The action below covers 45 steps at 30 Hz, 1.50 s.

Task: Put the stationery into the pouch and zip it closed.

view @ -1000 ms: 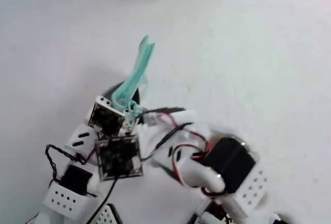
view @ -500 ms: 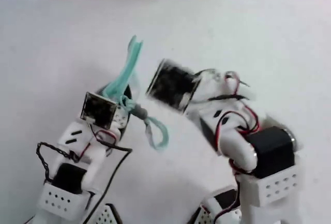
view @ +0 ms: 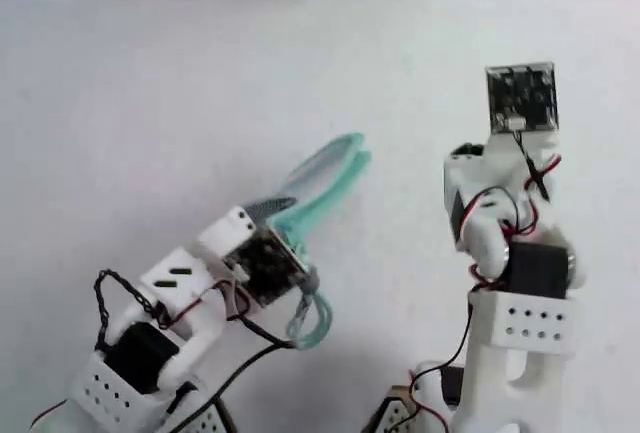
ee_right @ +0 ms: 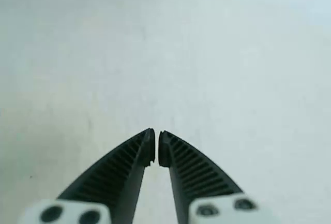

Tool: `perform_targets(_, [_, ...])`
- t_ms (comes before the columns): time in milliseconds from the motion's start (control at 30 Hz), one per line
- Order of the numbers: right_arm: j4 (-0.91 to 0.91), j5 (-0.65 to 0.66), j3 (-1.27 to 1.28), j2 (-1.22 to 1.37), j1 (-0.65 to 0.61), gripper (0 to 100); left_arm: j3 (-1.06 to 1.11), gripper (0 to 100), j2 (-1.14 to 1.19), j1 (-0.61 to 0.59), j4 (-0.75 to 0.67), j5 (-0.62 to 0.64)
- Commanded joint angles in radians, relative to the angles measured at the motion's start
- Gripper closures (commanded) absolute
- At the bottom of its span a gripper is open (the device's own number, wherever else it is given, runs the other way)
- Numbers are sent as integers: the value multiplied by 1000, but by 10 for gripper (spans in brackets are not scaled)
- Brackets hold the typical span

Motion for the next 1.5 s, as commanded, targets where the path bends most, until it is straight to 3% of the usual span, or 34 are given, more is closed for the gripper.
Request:
perform_targets(0, [-236, -49, 293, -153, 19, 978, -57, 976, 7, 18, 46, -198])
perform_targets(167, [-363, -58, 491, -341, 15, 978, -127, 976, 7, 65, 224, -341])
perform_targets(333, [-447, -58, 594, -423, 15, 978, -129, 976, 7, 111, 244, -422])
perform_targets(867, [-446, -58, 601, -432, 13, 978, -126, 976, 7, 108, 244, -413])
perform_targets(967, [-423, -57, 595, -438, 13, 979, -124, 976, 7, 104, 235, -347])
perform_targets(1067, [-337, -43, 537, -438, -10, 979, -100, 976, 7, 74, 175, -285])
perform_targets(1233, [-71, 68, 334, -430, -47, 979, -66, 976, 7, -30, -72, -173])
perform_targets(1367, [-113, 68, 387, -429, -53, 979, -64, 974, 15, -156, -304, -192])
perform_targets(1467, [-219, 68, 477, -430, -53, 979, -66, 973, 15, -254, -350, -252])
